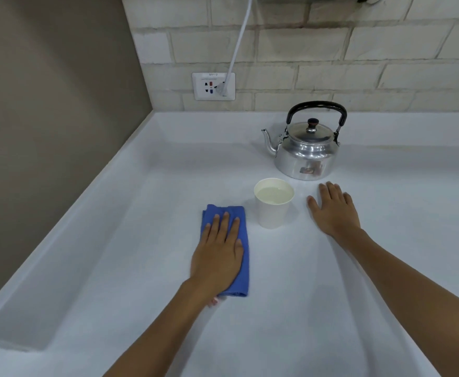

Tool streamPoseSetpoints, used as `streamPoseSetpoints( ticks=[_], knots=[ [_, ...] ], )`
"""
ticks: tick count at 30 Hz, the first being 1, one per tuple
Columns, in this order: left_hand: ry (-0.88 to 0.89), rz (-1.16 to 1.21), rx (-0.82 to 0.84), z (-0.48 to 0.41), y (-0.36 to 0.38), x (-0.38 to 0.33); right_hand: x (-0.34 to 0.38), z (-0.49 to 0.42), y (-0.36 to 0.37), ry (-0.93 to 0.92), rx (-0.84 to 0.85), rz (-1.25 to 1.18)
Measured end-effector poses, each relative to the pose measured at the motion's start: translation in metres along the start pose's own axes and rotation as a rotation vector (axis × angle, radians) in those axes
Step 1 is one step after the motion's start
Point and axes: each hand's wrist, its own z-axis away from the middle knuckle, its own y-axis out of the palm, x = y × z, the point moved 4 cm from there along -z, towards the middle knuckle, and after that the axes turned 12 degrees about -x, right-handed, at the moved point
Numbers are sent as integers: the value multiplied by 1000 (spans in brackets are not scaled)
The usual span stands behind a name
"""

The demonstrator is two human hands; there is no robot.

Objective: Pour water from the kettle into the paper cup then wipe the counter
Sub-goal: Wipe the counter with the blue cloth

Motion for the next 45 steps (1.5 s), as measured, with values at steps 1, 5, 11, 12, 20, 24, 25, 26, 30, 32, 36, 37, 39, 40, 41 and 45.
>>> streamPoseSetpoints(
  ticks=[1,5,11,12,20,24,25,26,30,32,36,37,39,40,41,45],
  knots=[
    [53,17,-2,10,-1,-2,0,0,0,-1,3,-1],
    [103,36,-8,26,-17,30,-1,0,0,0,4,-11],
    [-185,-50,26,-2,-17,35,2,0,-2,8,5,2],
    [-193,-53,28,-2,-13,24,3,1,-2,6,3,4],
    [-41,-35,83,37,-2,-63,3,0,-2,10,3,10],
    [27,40,136,38,-5,-66,5,4,-9,14,37,-22],
    [31,116,138,36,-9,-60,6,6,-12,14,26,-47],
    [18,195,122,32,-14,-51,8,10,-18,13,-10,-79],
    [-144,293,-20,-5,-29,6,28,47,-52,7,-285,-228],
    [-203,198,2,-21,-24,27,53,79,-61,-70,-280,-279],
    [-210,31,35,-29,-2,39,113,134,-61,-304,-114,-412],
    [-205,16,19,-29,1,40,126,141,-58,-340,-83,-433],
    [-199,15,1,-29,4,42,148,150,-47,-373,-17,-414],
    [-199,16,4,-29,4,43,155,154,-40,-374,20,-364],
    [-198,14,7,-29,4,43,159,159,-33,-375,48,-301],
    [-182,-4,6,-29,5,43,158,166,-23,-390,100,-220]
  ],
)
